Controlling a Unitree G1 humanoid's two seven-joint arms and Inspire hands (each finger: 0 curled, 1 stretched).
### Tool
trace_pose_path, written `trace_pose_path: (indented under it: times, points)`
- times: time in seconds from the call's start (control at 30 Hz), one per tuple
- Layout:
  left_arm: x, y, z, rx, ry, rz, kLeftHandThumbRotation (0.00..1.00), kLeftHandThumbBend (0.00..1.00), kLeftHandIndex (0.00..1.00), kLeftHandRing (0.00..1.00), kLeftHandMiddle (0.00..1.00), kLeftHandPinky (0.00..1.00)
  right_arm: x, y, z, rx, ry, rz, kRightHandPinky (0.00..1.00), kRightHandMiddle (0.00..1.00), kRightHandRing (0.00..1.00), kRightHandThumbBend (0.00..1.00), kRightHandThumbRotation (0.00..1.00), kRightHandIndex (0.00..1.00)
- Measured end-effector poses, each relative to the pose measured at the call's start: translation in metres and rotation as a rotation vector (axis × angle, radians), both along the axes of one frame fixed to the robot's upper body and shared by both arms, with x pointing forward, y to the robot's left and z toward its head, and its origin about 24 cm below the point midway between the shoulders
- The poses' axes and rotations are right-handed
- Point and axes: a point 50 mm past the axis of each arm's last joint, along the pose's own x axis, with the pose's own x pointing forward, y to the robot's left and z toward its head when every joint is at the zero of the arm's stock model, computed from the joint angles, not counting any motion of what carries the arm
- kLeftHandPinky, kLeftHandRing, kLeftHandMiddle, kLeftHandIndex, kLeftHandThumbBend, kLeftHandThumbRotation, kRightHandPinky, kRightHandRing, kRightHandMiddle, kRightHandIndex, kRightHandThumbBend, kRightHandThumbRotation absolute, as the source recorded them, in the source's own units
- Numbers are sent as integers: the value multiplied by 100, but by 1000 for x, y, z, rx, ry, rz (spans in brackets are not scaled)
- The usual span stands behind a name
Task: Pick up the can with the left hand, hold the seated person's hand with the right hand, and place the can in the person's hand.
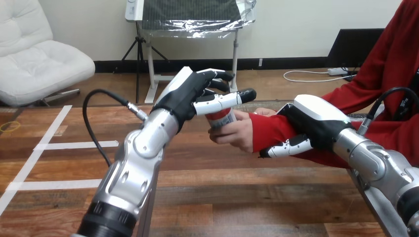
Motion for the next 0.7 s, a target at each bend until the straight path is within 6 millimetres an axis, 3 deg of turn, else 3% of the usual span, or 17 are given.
trace_pose_path:
  times: [0.37, 0.7]
  points:
    - [-1, 5, -4, 6, -2, 26, 83, 100, 97, 97, 98, 83, 0, 0, 0, -1, 3, 1, 31, 33, 30, 77, 46, 33]
    - [-4, 11, -6, -7, -4, 53, 87, 100, 99, 100, 100, 87, 0, 0, 0, 6, 9, 0, 32, 37, 33, 78, 47, 36]
